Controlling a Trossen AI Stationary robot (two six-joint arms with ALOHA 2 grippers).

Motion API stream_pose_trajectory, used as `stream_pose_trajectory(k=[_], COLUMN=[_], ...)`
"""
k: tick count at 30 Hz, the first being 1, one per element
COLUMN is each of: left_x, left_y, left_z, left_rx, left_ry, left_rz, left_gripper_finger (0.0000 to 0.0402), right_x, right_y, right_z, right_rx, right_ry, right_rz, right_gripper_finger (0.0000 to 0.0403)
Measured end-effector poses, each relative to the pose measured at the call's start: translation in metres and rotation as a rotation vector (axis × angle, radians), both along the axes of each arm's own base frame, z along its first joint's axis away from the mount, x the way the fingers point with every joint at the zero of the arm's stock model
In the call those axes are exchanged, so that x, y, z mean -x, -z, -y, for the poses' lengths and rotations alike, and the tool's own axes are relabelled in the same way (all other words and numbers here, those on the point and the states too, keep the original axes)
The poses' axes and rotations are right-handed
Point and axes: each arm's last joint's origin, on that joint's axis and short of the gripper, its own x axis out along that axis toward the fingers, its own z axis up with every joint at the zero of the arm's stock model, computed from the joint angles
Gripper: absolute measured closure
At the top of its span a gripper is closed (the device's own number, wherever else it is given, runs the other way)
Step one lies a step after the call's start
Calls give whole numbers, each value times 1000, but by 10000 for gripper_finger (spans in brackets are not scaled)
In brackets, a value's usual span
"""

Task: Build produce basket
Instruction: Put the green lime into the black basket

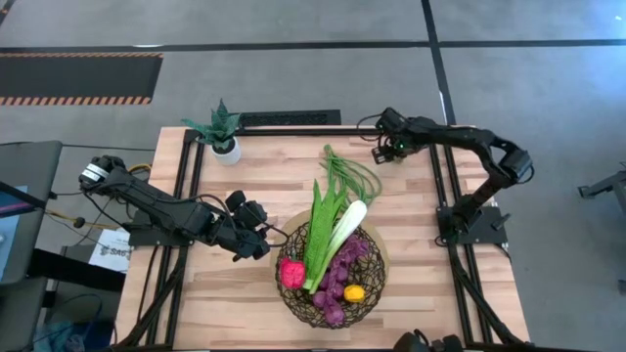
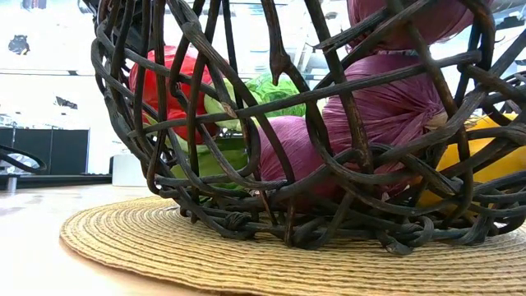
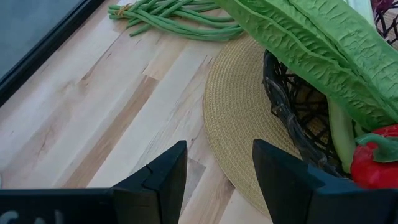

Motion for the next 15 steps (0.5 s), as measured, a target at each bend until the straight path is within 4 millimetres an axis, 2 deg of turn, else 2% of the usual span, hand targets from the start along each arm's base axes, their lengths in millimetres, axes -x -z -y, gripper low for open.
stream_pose_trajectory(k=[4,15], left_x=[0,0], left_y=[0,0], left_z=[0,0], left_rx=[3,-2], left_ry=[-3,1], left_rz=[2,-3], left_gripper_finger=[230,230], right_x=[-2,5], right_y=[-5,-4], right_z=[3,0], right_rx=[14,-1], right_ry=[1,52], right_rz=[6,-69], right_gripper_finger=[174,174])
